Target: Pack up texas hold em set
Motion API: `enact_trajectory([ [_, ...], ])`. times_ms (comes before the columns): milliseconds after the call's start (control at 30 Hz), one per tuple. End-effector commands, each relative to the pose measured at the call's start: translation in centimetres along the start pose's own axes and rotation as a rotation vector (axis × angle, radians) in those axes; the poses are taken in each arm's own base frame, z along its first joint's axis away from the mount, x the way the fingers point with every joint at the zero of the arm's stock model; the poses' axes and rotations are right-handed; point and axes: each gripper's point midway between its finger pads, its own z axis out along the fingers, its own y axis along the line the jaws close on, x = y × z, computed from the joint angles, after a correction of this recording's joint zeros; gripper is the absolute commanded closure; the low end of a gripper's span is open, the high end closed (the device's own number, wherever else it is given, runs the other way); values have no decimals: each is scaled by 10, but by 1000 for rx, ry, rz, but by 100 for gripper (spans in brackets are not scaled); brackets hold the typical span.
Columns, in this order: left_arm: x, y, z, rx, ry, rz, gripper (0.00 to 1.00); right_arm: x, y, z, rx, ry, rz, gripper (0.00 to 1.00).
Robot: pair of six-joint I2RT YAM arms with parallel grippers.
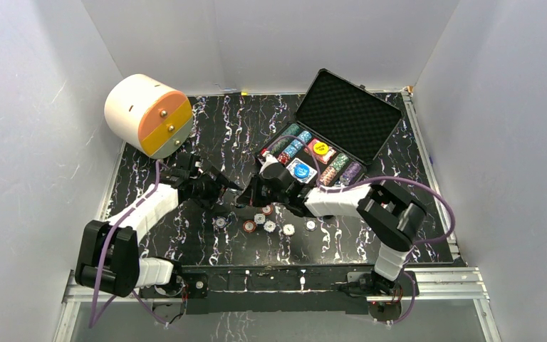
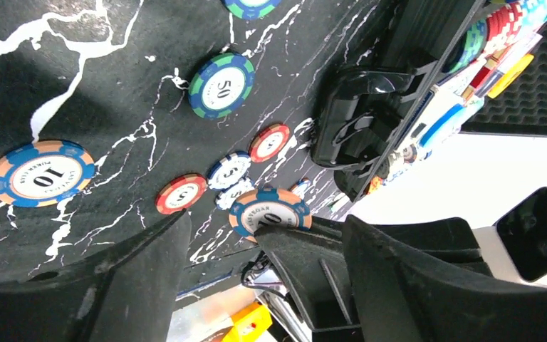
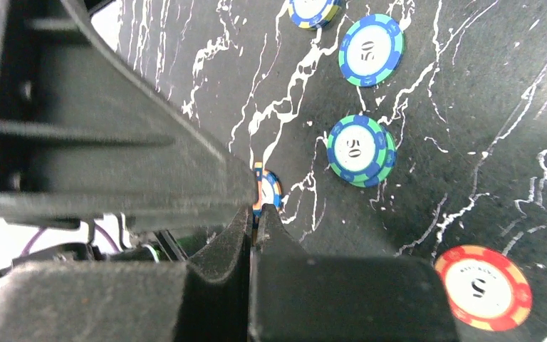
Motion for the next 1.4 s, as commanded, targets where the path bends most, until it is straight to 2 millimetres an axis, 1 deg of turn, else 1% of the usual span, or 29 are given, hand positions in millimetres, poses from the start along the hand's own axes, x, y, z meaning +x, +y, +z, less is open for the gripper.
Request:
enact_trajectory([
  [0, -2, -19, -20, 35, -42, 93, 18, -25, 38, -35, -157, -91, -201, 100],
  [100, -16, -29, -33, 11, -125, 180, 9, -30, 33, -60, -154, -92, -339, 100],
  [133, -20, -31, -39, -1, -152, 207, 6, -31, 25, -69, -124, -83, -407, 100],
  [167, -25, -38, -46, 2, -186, 244, 5, -36, 20, -78, -97, -86, -459, 100],
  [200, -29, -42, -52, -2, -213, 273, 4, -43, 18, -86, -76, -96, -511, 100],
  [267, -35, -46, -64, -13, -260, 327, 3, -54, 10, -103, -11, -102, -621, 100],
  [333, -35, -48, -72, -11, -281, 385, 2, -70, -2, -117, 79, -106, -713, 100],
  [367, -35, -46, -75, -18, -286, 405, 2, -79, -10, -124, 130, -97, -754, 100],
  [400, -34, -45, -78, -17, -287, 430, 2, -92, -17, -131, 199, -100, -792, 100],
  [467, -30, -39, -79, -22, -276, 476, 2, -110, -42, -146, 339, -57, -832, 100],
  [533, -26, -33, -79, -22, -262, 504, 2, -128, -68, -162, 452, -10, -818, 100],
  [633, -21, -25, -76, -27, -234, 529, 2, -138, -94, -175, 484, 67, -790, 100],
  [700, -20, -23, -73, -32, -212, 543, 2, -135, -109, -181, 496, 155, -783, 100],
  [733, -19, -21, -71, -36, -202, 547, 2, -129, -118, -185, 504, 213, -791, 100],
  [767, -19, -21, -69, -37, -194, 550, 2, -125, -125, -186, 518, 258, -797, 100],
  [867, -20, -18, -64, -45, -178, 554, 2, -121, -150, -188, 592, 347, -792, 100],
  [933, -20, -17, -60, -51, -169, 550, 2, -118, -160, -186, 603, 385, -779, 100],
  [1167, -22, -17, -56, -59, -159, 544, 2, -113, -161, -179, 565, 405, -781, 100],
  [1367, -20, -15, -51, -54, -137, 526, 2, -109, -167, -181, 575, 411, -793, 99],
])
